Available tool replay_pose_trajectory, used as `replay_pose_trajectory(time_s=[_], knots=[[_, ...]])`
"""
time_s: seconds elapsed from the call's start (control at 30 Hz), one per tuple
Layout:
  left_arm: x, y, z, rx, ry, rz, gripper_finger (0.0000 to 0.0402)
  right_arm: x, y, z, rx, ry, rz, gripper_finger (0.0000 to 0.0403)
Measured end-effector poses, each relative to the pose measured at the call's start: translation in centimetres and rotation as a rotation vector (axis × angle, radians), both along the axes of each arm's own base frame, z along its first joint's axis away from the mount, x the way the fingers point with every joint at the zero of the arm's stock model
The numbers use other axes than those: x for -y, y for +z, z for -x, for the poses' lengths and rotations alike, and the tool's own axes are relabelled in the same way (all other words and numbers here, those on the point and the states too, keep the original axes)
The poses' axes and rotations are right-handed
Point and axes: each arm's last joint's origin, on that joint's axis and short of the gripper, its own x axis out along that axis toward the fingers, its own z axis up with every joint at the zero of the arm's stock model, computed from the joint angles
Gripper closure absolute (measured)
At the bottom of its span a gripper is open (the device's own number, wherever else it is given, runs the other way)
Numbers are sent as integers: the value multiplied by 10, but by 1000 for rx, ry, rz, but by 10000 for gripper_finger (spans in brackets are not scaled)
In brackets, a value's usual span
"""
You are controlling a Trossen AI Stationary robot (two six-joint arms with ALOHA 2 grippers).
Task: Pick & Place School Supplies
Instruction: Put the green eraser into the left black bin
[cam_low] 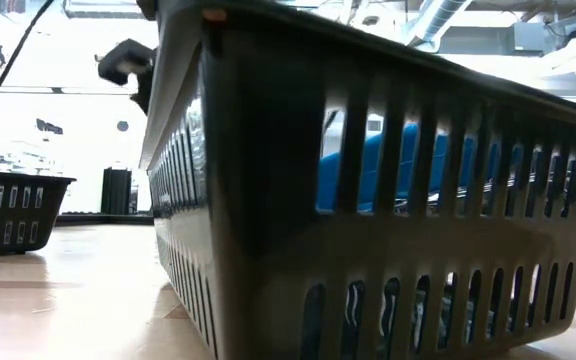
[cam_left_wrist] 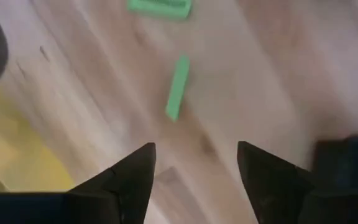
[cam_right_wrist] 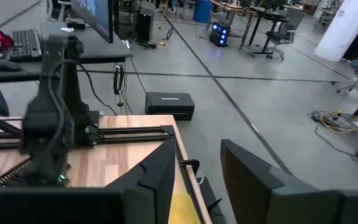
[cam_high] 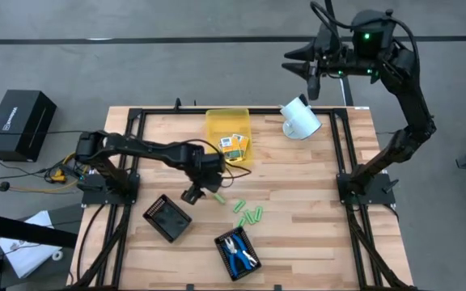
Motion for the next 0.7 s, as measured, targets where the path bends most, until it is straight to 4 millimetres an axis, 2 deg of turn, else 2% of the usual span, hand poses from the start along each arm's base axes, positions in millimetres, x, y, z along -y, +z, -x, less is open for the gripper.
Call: replay_pose_trajectory(time_s=[0.17,0.3,0.7], knots=[[-6,-19,-7,-57,-23,-34,193,-4,0,-2,-1,15,-13,275],[-6,-31,-16,-39,-33,-37,199,-4,-2,-7,-10,25,-15,277],[-2,-36,-29,60,-65,-19,204,-4,-2,-6,-7,27,-11,280]])
